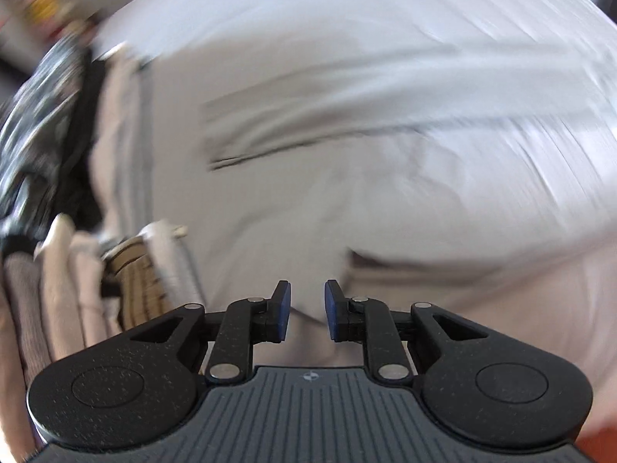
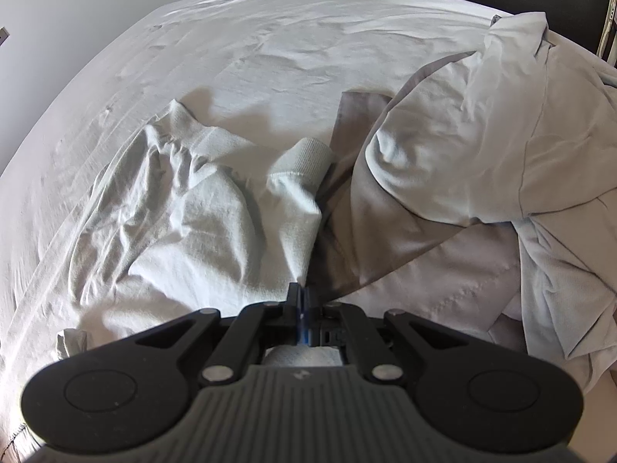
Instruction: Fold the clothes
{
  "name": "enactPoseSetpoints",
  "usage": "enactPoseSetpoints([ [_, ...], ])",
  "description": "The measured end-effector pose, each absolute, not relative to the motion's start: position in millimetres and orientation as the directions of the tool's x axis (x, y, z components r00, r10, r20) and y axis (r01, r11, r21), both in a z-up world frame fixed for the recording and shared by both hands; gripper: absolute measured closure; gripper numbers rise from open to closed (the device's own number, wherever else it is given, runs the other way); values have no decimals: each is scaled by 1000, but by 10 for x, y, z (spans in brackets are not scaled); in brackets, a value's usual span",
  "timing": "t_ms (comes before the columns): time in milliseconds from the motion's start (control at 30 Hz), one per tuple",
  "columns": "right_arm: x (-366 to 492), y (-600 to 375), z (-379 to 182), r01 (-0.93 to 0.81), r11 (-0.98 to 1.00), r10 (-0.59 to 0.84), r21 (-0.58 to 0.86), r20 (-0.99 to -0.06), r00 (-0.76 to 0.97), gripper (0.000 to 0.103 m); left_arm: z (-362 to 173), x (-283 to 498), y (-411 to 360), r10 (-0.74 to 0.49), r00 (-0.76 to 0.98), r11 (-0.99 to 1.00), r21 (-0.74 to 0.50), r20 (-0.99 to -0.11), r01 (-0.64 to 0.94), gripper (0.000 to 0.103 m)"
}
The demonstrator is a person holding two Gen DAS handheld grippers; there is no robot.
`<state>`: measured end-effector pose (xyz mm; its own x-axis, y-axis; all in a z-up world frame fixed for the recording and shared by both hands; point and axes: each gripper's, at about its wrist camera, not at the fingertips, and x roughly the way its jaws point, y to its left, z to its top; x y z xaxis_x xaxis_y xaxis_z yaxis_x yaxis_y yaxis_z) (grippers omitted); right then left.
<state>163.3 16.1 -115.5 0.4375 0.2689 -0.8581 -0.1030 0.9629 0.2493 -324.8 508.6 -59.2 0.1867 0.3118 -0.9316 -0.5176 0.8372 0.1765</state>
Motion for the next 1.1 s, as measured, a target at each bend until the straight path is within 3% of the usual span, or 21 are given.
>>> enactPoseSetpoints([
  [167,1620,173,-1155,-105,964,265,244,-858,440,102,-815,-3253,4708,298,156,924,243,-942,-296,79],
  [467,1610,193,-1159,-103,966,257,236,-862,437,102,-1420,-3216,4509,415,22,907,412,-909,-92,69],
  [567,1615,205,-1163,-102,968,251,230,-864,436,102,-1496,-3213,4529,446,7,891,443,-895,-97,70],
  [600,1616,208,-1162,-103,968,250,228,-864,436,101,-1495,-3210,4533,450,8,888,447,-893,-104,77],
  [633,1617,211,-1160,-103,969,248,226,-865,437,102,-1472,-3216,4547,453,8,886,449,-892,-118,93],
  [700,1618,217,-1157,-103,970,244,222,-865,437,102,-1347,-3251,4587,464,20,876,455,-886,-161,98],
  [933,1611,176,-813,-108,949,312,298,-816,487,102,-615,-3461,4767,536,97,801,469,-839,-373,99],
  [1100,1546,179,-609,-138,939,340,314,-793,505,102,-394,-3538,4632,531,67,806,479,-845,-346,99],
])
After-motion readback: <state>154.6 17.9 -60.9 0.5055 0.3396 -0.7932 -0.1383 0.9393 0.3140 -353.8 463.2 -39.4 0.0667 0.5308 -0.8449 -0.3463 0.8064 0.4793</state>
